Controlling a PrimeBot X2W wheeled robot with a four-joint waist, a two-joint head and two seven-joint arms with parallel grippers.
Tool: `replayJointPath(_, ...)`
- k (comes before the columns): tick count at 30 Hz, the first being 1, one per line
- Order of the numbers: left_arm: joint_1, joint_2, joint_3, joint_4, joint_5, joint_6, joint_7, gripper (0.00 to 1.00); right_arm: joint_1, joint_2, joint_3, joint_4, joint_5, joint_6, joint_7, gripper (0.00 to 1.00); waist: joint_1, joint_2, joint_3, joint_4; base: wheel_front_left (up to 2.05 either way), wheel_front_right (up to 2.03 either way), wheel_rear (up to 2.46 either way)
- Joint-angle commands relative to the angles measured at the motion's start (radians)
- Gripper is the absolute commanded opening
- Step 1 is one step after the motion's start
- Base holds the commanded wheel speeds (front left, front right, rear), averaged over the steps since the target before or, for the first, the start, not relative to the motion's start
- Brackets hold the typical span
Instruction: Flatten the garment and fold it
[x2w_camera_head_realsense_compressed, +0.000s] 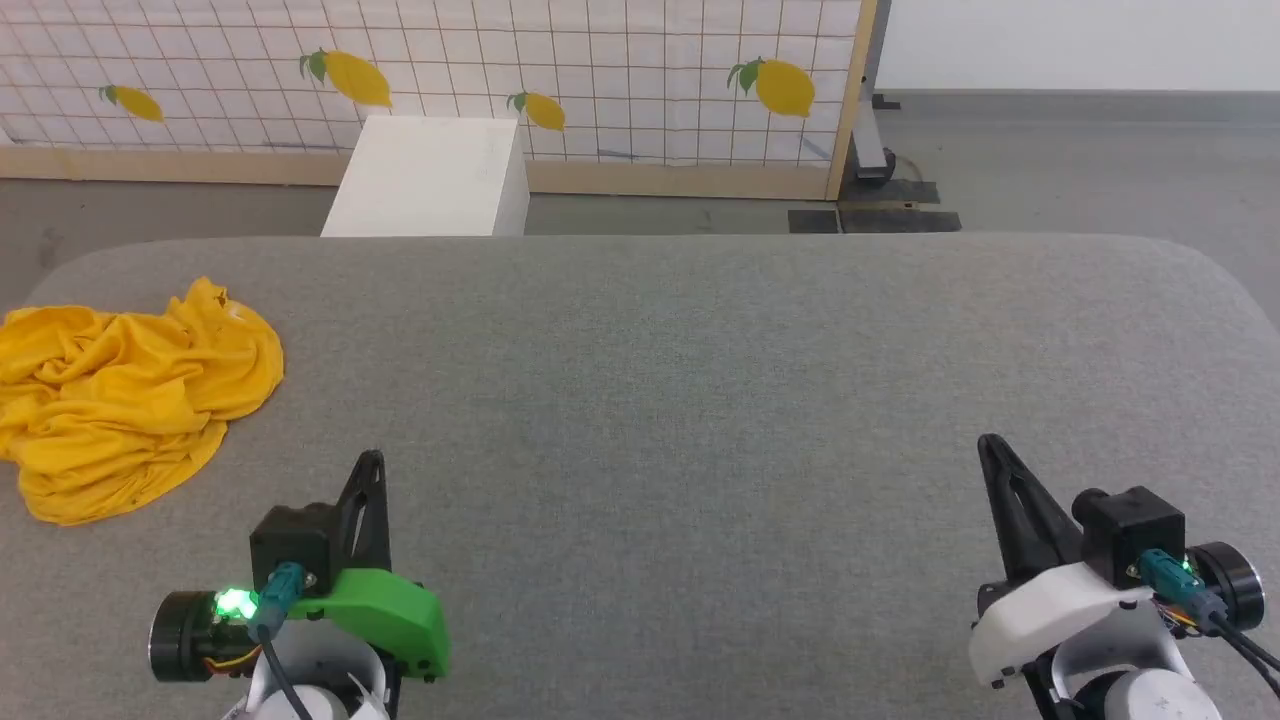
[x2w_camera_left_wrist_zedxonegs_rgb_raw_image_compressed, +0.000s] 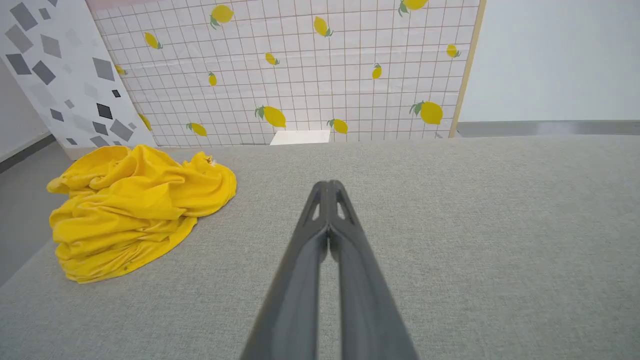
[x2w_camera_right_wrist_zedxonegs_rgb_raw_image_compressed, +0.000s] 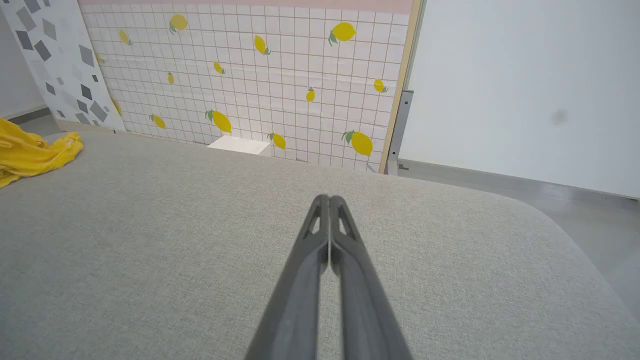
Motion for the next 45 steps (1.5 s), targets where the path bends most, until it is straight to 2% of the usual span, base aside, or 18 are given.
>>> replayJointPath(1,0.011,-0.004,0.003,-0.003,0.010,0.007,0.001,0.00,-0.001,0.002,0.002,-0.005,-0.006,-0.002,0.000,0.00,0.0000,-0.0001,0.000,0.000,0.00,0.00,0.00)
replayJointPath(21,0.011,-0.004,0.003,-0.003,0.010,0.007,0.001,0.00,-0.001,0.002,0.002,-0.005,-0.006,-0.002,0.000,0.00,0.0000,-0.0001,0.000,0.000,0.00,0.00,0.00)
replayJointPath(22,0.000,0.000,-0.001,0.000,-0.001,0.000,0.000,1.00,0.000,0.000,0.000,0.000,0.000,0.000,0.000,1.00,0.0000,-0.0001,0.000,0.000,0.00,0.00,0.00)
replayJointPath(35,-0.010,0.000,-0.016,0.019,-0.014,0.014,-0.019,1.00,-0.004,0.000,-0.004,0.005,0.007,0.000,-0.012,1.00,0.0000,-0.0001,-0.001,0.011,0.00,0.00,0.00)
replayJointPath(45,-0.016,0.005,-0.025,0.037,-0.029,0.030,-0.040,1.00,-0.007,0.000,-0.005,0.012,0.014,0.000,-0.023,1.00,0.0000,-0.0001,-0.005,0.057,0.00,0.00,0.00)
